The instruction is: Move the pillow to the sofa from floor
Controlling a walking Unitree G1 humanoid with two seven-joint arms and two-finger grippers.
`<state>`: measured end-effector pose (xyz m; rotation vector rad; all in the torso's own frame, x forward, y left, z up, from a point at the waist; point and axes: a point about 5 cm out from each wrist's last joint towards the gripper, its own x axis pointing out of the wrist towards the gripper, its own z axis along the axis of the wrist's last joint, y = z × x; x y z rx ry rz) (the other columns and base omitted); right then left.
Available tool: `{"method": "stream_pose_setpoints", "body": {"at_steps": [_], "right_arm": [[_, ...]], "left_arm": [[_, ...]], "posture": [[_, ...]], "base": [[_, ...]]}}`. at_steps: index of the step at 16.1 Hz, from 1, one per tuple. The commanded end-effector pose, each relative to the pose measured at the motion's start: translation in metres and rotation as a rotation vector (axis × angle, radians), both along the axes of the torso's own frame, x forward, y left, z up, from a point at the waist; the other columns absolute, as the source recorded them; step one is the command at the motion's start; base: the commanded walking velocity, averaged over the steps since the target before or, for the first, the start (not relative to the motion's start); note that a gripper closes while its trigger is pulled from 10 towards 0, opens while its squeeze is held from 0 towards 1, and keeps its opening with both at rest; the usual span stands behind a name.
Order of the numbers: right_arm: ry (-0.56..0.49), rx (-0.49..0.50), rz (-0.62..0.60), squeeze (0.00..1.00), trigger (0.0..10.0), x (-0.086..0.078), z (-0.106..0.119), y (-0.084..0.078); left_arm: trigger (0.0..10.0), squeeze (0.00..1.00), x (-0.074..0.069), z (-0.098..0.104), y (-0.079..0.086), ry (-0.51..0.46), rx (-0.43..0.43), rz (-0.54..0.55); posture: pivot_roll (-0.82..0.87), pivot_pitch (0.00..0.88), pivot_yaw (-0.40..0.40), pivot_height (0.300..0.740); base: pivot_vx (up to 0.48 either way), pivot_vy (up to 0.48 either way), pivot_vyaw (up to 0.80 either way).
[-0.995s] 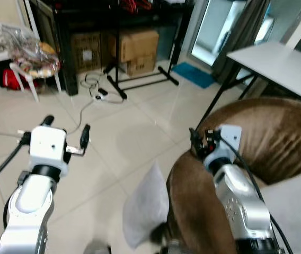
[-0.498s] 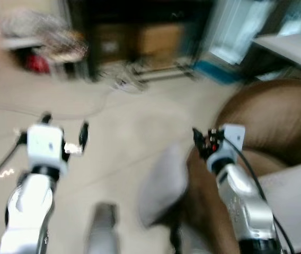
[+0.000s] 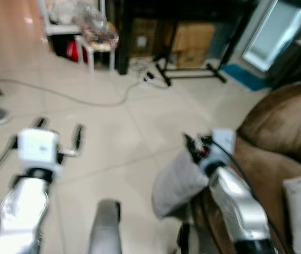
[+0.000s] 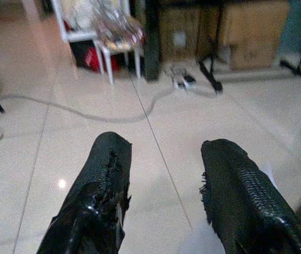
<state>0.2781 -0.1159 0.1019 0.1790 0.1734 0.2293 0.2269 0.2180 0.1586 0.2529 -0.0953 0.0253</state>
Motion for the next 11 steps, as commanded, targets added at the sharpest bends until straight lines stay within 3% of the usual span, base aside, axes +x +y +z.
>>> {"method": "stream_pose_setpoints", "body": {"at_steps": [1,2,7,10,11], "right_arm": [[0.002,-0.039,-0.036,0.0,10.0,0.0001,-0.001,-0.0128],[0.0,-0.046,-0.039,0.0,10.0,0.0004,-0.0005,-0.0131],[0.012,-0.022,-0.074,0.0,10.0,0.0024,-0.0014,-0.017],[0.028,-0.024,-0.082,0.0,10.0,0.0033,-0.0032,-0.0177],[0.015,-0.03,-0.08,0.0,10.0,0.0031,-0.0029,-0.018]], "left_arm": [[10.0,0.19,0.0015,0.0019,-0.0104,-0.01,-0.028,-0.042],[10.0,0.19,0.0017,0.002,-0.0102,-0.01,-0.028,-0.042],[10.0,0.19,0.0028,0.0013,-0.0099,-0.004,-0.027,-0.046],[10.0,0.19,0.0032,0.001,-0.0107,-0.001,-0.026,-0.05],[10.0,0.18,0.0032,0.0013,-0.0106,0.0,-0.024,-0.051]], "posture": [[0.15,0.0,-0.144,0.59],[0.15,0.0,-0.144,0.59],[0.15,0.0,-0.142,0.59],[0.15,0.0,-0.141,0.59],[0.15,0.0,-0.14,0.59]], "base": [[0.337,0.0,0.75],[0.337,0.0,0.76],[0.336,0.0,0.0],[0.336,0.0,-0.8],[0.337,0.0,0.0]]}}
